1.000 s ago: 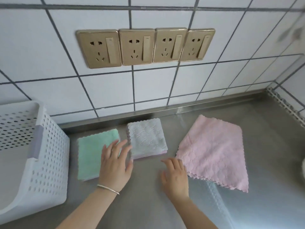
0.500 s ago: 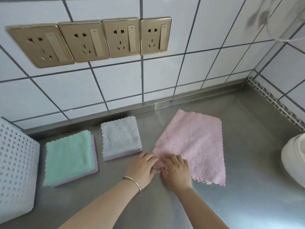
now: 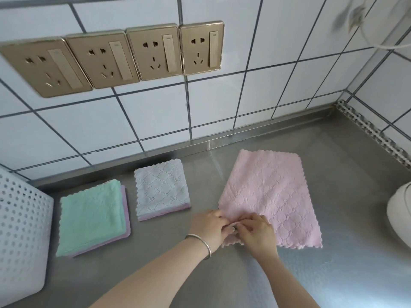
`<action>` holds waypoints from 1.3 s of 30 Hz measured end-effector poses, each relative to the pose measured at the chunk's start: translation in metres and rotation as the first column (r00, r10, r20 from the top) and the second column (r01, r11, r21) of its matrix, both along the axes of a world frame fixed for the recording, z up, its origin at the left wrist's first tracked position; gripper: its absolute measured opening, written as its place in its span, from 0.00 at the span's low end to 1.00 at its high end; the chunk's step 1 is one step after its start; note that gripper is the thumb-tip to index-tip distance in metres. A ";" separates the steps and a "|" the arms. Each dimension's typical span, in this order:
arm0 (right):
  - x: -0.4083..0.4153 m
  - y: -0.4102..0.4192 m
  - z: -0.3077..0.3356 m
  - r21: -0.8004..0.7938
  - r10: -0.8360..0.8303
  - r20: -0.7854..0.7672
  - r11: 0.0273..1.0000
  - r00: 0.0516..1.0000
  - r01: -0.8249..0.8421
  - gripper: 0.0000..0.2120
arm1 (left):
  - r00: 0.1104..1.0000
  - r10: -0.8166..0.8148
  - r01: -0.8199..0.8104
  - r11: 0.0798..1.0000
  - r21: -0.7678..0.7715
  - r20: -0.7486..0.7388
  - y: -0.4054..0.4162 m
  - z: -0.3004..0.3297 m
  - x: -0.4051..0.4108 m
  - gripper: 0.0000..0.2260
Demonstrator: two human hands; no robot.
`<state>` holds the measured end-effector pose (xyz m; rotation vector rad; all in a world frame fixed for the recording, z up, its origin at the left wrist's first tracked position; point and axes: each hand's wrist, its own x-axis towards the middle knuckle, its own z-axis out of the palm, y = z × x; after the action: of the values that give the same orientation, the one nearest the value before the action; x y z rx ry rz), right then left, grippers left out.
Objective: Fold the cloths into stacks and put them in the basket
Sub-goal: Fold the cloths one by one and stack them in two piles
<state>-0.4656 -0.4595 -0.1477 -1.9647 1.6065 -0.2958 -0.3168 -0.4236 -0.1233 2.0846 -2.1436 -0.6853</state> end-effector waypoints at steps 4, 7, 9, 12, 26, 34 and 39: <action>-0.005 -0.003 0.008 -0.247 0.036 -0.015 0.968 0.999 -0.039 0.13 | 0.994 0.104 -0.104 0.995 0.014 -0.031 -0.003 0.010 -0.010 0.14; -0.011 -0.003 0.021 -0.481 0.100 -0.107 0.865 0.989 -0.139 0.09 | 0.946 0.254 -0.262 0.965 -0.017 -0.200 -0.010 0.029 -0.015 0.12; -0.018 -0.016 0.032 -0.538 0.093 -0.196 0.822 0.976 -0.187 0.05 | 0.902 0.300 -0.329 0.943 -0.044 -0.311 -0.018 0.043 -0.017 0.12; -0.041 -0.037 0.054 -0.552 -0.070 -0.211 0.832 0.975 -0.060 0.18 | 0.858 0.324 -0.400 0.908 -0.123 -0.399 -0.029 0.072 -0.015 0.12; -0.026 -0.053 0.233 -0.371 -0.061 0.291 0.913 0.955 0.172 0.07 | 0.827 0.389 -0.555 0.680 -0.478 -0.407 0.017 0.235 0.103 0.10; 0.055 -0.005 0.264 -0.279 0.189 0.298 0.955 0.935 -0.104 0.07 | 0.757 0.554 -0.654 0.642 -0.399 -0.347 0.121 0.252 0.177 0.11; 0.072 0.043 0.266 -0.252 0.300 0.386 0.944 0.872 -0.213 0.18 | 0.705 0.550 -0.705 0.612 -0.359 -0.449 0.194 0.248 0.194 0.09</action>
<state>-0.3941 -0.4167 0.1185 -2.0594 1.0571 -0.7445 -0.1229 -0.2300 0.1251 2.0448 -1.0926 -0.2600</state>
